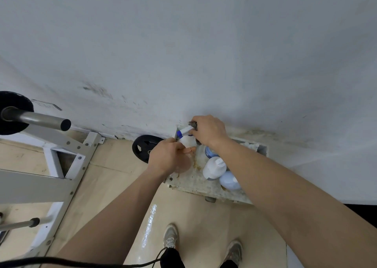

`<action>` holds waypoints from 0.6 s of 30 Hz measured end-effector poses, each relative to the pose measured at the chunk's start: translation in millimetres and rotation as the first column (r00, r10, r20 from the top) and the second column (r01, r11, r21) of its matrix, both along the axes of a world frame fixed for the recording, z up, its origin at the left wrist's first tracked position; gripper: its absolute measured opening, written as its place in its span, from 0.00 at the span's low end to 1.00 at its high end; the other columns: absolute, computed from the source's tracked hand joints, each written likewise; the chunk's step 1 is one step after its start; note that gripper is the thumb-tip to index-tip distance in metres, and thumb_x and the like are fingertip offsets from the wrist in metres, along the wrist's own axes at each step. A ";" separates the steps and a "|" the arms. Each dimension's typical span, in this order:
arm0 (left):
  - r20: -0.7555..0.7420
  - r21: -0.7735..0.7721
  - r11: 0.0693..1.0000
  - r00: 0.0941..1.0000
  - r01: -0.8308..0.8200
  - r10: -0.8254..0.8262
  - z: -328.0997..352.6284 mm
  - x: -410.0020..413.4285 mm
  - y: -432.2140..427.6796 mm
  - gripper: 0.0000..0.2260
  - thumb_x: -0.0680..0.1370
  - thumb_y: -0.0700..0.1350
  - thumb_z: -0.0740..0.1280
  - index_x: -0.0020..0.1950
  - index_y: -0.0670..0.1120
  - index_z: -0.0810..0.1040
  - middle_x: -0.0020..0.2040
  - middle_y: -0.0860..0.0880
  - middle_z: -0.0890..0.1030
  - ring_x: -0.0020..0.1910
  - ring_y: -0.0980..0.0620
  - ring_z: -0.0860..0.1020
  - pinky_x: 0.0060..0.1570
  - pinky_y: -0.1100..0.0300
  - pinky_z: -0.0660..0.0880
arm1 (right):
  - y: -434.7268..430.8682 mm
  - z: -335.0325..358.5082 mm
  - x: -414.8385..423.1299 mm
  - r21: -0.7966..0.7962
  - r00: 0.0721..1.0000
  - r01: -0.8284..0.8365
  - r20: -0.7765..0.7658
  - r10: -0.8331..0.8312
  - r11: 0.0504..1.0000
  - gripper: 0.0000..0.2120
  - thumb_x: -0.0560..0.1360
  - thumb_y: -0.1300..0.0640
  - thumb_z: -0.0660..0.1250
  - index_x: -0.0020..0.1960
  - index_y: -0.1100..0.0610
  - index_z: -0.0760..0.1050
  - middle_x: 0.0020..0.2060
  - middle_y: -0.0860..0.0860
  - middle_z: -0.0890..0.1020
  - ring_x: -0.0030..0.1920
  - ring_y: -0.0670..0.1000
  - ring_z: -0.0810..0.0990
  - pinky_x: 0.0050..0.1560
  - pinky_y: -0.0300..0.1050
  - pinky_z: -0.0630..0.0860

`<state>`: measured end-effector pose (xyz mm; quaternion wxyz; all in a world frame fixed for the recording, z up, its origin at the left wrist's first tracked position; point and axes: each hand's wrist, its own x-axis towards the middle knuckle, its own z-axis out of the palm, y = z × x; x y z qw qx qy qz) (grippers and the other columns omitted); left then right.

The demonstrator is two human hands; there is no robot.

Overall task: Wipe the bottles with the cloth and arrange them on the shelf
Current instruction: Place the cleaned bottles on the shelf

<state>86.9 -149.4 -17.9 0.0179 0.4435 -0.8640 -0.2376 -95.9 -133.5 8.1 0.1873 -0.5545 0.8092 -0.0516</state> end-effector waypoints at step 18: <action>0.147 -0.079 0.994 0.987 0.076 -0.064 8.8 -3.9 -0.1 0.06 0.76 0.48 0.67 0.47 0.49 0.82 0.41 0.52 0.75 0.43 0.47 0.75 0.32 0.59 0.63 | 18.3 15.9 3.3 0.007 0.927 0.276 0.263 -0.268 0.961 0.15 0.75 0.52 0.68 0.62 0.49 0.78 0.53 0.51 0.84 0.51 0.56 0.81 0.45 0.47 0.77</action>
